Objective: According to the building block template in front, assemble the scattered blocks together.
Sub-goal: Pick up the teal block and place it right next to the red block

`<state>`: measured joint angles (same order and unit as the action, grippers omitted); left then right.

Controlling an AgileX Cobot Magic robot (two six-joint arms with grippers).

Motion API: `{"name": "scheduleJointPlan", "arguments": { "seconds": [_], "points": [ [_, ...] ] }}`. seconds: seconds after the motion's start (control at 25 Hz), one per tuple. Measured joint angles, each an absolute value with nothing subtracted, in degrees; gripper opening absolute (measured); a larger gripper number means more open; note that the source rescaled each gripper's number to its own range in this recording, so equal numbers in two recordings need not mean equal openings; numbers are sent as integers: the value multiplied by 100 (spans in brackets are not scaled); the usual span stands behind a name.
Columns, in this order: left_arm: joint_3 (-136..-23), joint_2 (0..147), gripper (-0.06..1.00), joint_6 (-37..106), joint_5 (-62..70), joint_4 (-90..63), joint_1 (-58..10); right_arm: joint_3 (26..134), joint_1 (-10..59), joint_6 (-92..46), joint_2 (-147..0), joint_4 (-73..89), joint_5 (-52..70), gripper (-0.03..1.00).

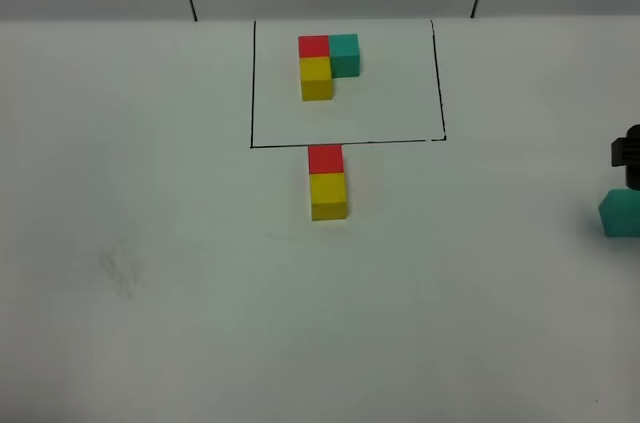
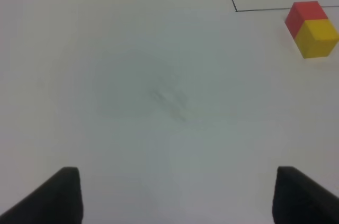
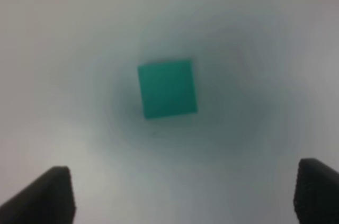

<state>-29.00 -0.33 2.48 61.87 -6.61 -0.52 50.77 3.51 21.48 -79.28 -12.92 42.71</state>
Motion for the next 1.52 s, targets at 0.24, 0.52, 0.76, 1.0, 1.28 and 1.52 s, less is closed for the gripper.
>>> {"name": "scheduleJointPlan", "arguments": {
  "seconds": [0.24, 0.52, 0.76, 1.0, 1.28, 1.52],
  "points": [
    [-2900, -33, 67, 248, 6187, -661, -52, 5077, -21, 1355, -8888, -615, 3566, 77],
    [-2900, -33, 67, 242, 6187, -661, -52, 5089, -364, 1026, -9550, -551, 3226, 77],
    [-2900, -33, 67, 242, 6187, -661, -52, 5250, -390, 649, -9794, -464, 3219, 77],
    [-2900, -33, 67, 242, 6187, -661, -52, 5366, -509, 383, -10136, -331, 3196, 77],
    [-2900, -33, 67, 242, 6187, -661, -52, 5371, -636, -157, -10284, 106, 3044, 77],
    [-2900, -33, 67, 242, 6187, -661, -52, 5371, -643, -206, -10369, 150, 3006, 77]
  ]
}}
